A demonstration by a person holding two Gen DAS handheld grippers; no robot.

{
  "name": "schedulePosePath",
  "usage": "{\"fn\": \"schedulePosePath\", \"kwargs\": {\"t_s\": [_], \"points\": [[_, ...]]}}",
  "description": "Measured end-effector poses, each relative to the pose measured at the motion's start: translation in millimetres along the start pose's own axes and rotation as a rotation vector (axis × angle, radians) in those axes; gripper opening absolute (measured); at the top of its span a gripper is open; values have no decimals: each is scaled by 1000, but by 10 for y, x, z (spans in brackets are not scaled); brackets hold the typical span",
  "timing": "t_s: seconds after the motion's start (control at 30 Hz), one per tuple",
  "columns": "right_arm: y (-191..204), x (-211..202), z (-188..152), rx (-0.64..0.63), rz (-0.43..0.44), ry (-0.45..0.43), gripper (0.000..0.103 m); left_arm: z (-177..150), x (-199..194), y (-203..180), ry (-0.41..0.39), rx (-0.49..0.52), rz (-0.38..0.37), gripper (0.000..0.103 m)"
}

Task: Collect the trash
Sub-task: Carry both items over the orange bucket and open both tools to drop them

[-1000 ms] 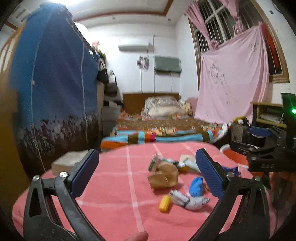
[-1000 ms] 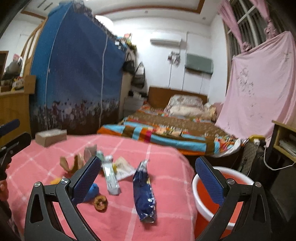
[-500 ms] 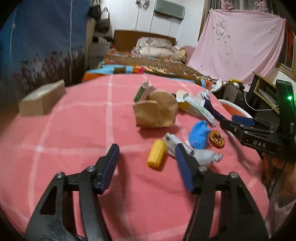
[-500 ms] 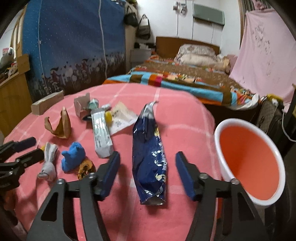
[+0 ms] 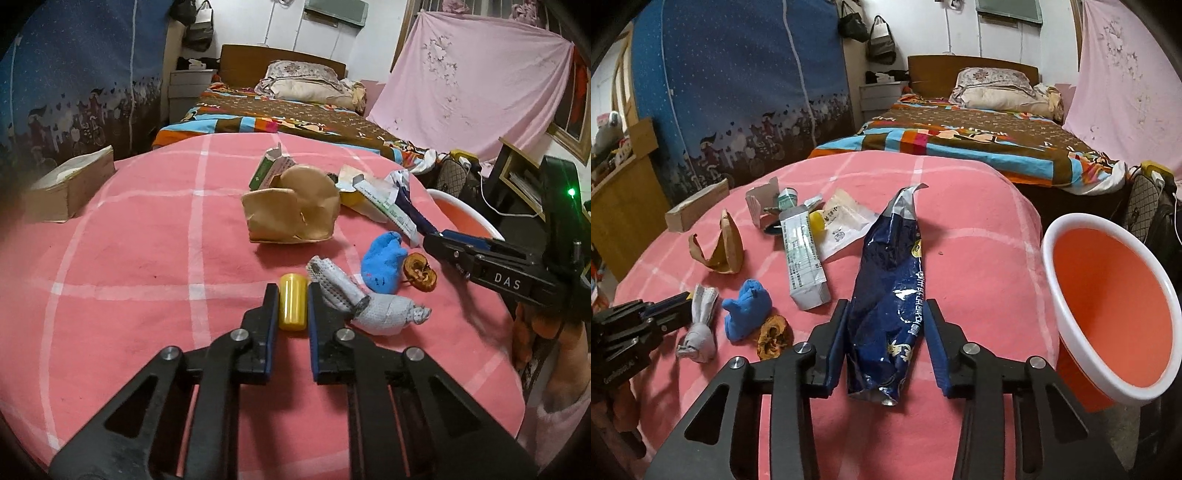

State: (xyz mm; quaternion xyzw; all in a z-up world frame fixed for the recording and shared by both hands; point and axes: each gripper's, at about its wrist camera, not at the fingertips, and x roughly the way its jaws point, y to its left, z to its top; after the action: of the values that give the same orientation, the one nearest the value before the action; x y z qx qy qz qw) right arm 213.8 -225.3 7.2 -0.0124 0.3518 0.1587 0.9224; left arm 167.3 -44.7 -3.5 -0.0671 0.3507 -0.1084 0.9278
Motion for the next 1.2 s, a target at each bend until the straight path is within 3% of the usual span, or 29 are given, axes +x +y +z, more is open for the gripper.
{"fn": "schedulePosePath", "kwargs": {"t_s": [0.13,0.33,0.47,0.6,0.77,0.9,1.07,1.2], "points": [[-4,-42,-23,21,3,-29,28,-26,-79,4,-43,-16,3,0],[4,-180,-79,30,-2,-118,24,1,-324,-165,-203,19,18,0],[-80,-409,-78,56,-10,-261,24,225,-388,-422,-295,80,-35,0],[-260,-753,-93,90,-103,-470,24,430,-317,-735,-337,141,-104,0],[-585,-1014,-152,118,-264,-619,24,622,-126,-1111,-340,199,-202,0],[-847,-1124,-216,144,-363,-680,24,796,94,-1393,-323,240,-256,0],[-1202,-1074,-274,232,-399,-638,24,915,312,-1677,-264,265,-318,0],[-1391,-985,-340,303,-407,-574,25,1002,596,-1915,-162,271,-360,0]]}}
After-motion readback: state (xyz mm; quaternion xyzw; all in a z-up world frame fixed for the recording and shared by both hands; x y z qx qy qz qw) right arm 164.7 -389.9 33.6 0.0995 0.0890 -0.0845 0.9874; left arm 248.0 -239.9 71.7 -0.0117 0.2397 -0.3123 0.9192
